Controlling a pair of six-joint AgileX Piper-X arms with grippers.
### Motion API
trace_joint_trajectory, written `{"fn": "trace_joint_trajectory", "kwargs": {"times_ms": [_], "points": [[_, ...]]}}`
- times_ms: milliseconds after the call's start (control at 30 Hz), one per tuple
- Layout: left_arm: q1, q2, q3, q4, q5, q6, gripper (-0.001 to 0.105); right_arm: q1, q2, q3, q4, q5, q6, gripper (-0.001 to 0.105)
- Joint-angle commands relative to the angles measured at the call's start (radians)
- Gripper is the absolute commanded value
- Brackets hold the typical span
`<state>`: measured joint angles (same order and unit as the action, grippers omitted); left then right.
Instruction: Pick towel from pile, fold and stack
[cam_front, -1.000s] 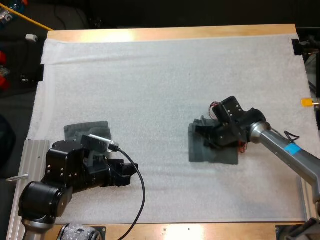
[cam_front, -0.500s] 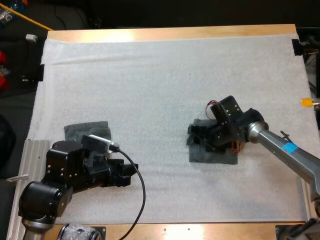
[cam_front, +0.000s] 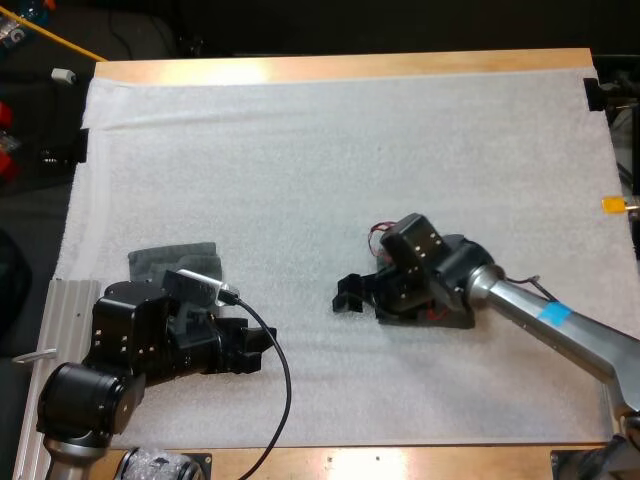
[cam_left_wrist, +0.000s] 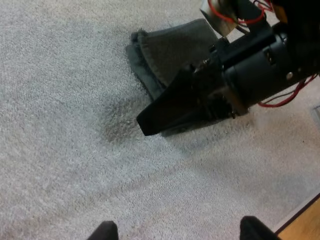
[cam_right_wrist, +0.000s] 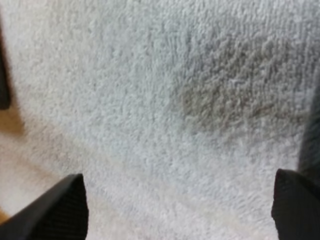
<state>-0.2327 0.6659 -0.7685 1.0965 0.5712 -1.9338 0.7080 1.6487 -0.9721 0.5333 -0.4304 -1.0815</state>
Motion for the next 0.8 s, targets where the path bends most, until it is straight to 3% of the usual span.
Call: {"fn": "trace_joint_trajectory", "kwargs": {"times_ms": [0,300,767], "points": [[0.000,0.001,-0.002,-0.001,0.009,0.003,0.050,-0.003,-0.001,-0.006,-0.008,0.007,0.004,0.074],[0.000,0.001,-0.002,-0.001,0.009,0.007,0.050,-0.004,-0.103,-0.006,-0.005,-0.016,-0.086,0.074],[0.000,0.001,-0.002,-0.001,0.009,0.007,0.050,-0.004,-0.438,-0.006,0.157,0.204,-0.134,0.074]]}}
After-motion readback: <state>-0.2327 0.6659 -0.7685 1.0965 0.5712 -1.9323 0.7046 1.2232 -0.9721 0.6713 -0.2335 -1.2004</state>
